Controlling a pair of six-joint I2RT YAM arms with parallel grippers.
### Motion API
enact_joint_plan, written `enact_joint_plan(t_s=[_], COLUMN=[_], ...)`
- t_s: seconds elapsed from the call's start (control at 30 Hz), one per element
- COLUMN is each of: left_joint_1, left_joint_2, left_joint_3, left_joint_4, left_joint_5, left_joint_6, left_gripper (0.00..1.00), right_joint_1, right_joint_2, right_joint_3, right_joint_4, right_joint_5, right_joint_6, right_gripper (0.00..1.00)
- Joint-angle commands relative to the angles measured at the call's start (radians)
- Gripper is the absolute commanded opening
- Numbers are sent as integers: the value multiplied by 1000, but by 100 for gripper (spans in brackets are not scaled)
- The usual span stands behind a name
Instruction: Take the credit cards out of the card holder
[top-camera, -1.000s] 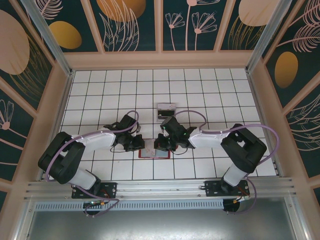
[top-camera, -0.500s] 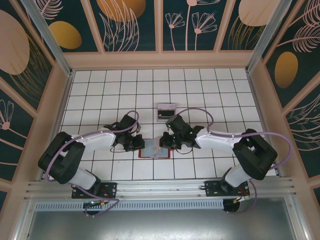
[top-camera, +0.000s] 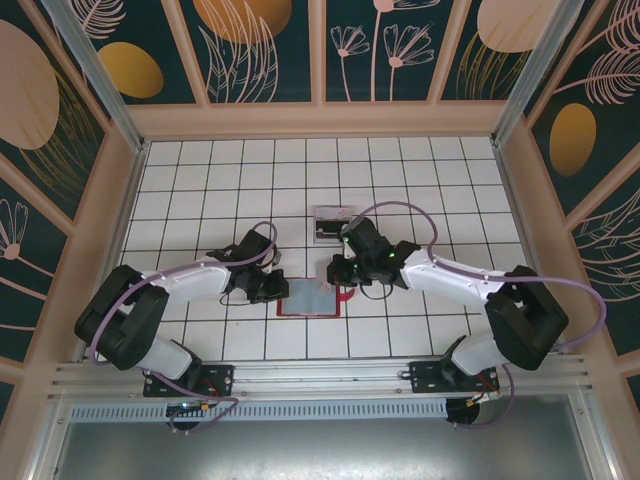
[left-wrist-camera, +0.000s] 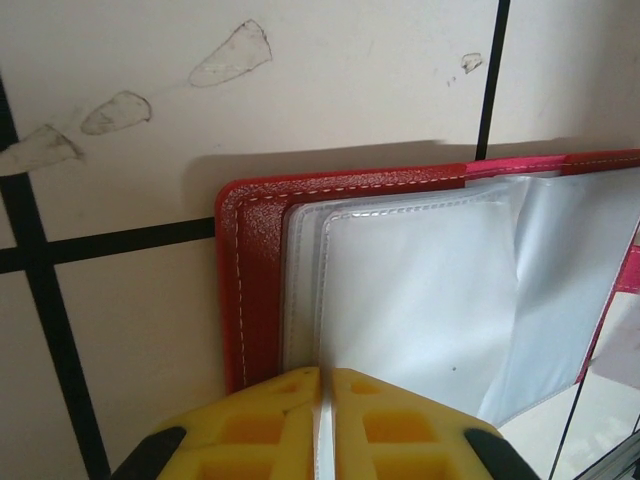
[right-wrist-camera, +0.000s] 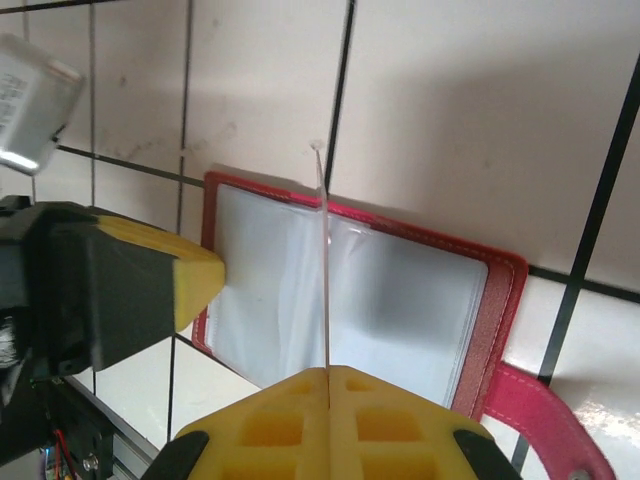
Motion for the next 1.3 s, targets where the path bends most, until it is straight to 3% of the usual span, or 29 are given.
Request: enact_joint_plan(t_s=[0.0,0.37,0.8,1.0,1.27], left_joint_1=[-5,-4,-5,-5,-4], left_joint_2=[-21,-100,-126,-143,-161], left_joint_3=[-18,8,28,21,10], left_joint_4=[-48,-54,-59,-64,-63], left_joint_5=[-23,-65,-90,-99,-108], left_joint_6=[9,5,6,6,-4], left_gripper=[13,17,15,15,15], right_joint_1=[-15,-99,-99,-120,-153], right_joint_2=[-41,-1,154,251,400], right_joint_3=[61,244,439,577,803], right_joint_4=[-59,-284,-494,-570,-698], right_joint_5=[40,111,266,283,323], right_joint_6=[-147,-591,-1285,-1485,-1640], right_gripper=[0,0,0,0,0])
